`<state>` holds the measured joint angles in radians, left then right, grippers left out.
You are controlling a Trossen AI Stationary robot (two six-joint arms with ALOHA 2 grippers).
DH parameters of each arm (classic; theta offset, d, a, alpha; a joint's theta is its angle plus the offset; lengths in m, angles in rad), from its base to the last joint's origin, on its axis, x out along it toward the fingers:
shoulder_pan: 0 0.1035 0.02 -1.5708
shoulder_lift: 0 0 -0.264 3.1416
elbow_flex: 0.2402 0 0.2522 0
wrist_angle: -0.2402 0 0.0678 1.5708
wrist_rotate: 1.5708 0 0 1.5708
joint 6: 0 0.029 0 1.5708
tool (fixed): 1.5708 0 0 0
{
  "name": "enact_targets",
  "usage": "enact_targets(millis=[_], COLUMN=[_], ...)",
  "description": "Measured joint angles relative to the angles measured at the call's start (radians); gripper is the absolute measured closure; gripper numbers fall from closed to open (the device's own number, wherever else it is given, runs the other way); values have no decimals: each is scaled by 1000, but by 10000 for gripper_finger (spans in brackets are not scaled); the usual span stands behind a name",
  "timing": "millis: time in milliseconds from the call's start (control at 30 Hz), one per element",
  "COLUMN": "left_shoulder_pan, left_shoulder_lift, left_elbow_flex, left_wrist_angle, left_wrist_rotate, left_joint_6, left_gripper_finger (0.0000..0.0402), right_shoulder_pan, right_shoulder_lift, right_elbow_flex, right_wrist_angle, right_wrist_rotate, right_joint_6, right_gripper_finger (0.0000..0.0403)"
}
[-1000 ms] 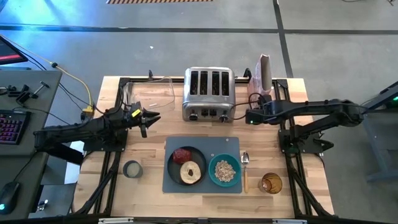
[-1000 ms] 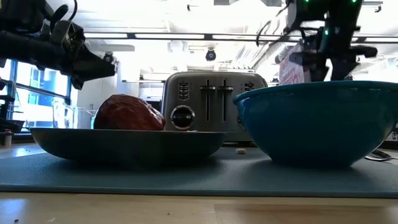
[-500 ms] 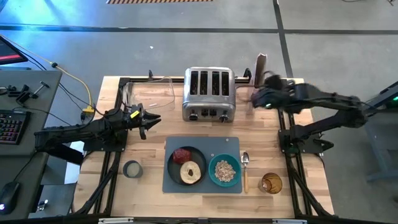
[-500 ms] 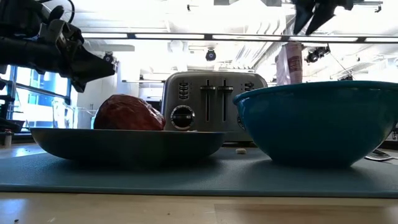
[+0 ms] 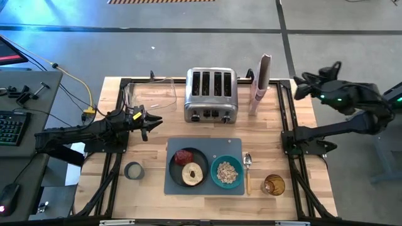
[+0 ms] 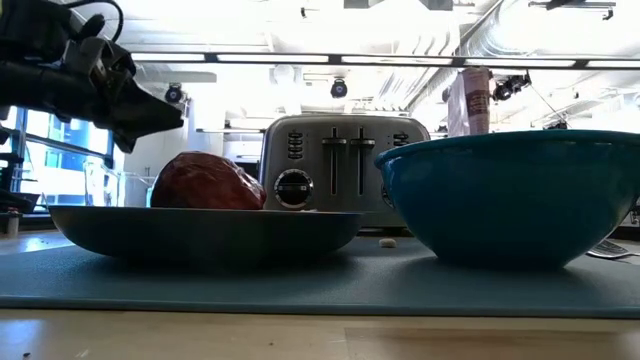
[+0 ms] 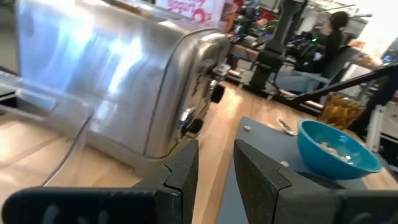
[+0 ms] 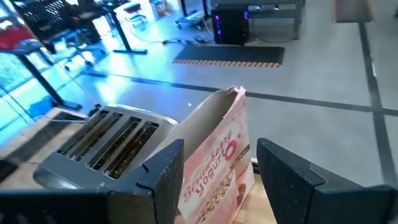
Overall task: Arrange a breakfast setting
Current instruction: Return to Home Position
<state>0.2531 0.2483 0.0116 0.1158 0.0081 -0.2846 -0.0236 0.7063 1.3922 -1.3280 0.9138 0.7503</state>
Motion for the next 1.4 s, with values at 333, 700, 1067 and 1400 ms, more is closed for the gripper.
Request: enact_targets(millis=[333, 700, 1067, 1400], left_shoulder_pan=[0, 0, 0, 0], left_shoulder_lift=[0, 0, 0, 0], left_elbow_flex=[0, 0, 0, 0], left_wrist_angle=[-23, -22, -22, -22], left_wrist_rotate=[-74, -150, -149, -149], left_joint_6=[-1, -1, -1, -1], left_gripper_finger=[312, 312, 312, 312], right_shoulder_pan=[59, 72, 73, 72], right_shoulder_lift=[-245, -478, -617, -697], right_elbow_flex=[-270, -705, -934, -1034], right_wrist_angle=[149, 502, 720, 877], right_wrist_rotate=[26, 21, -253, -512], right_joint_6=[-54, -202, -305, -385], right_gripper_finger=[217, 217, 217, 217])
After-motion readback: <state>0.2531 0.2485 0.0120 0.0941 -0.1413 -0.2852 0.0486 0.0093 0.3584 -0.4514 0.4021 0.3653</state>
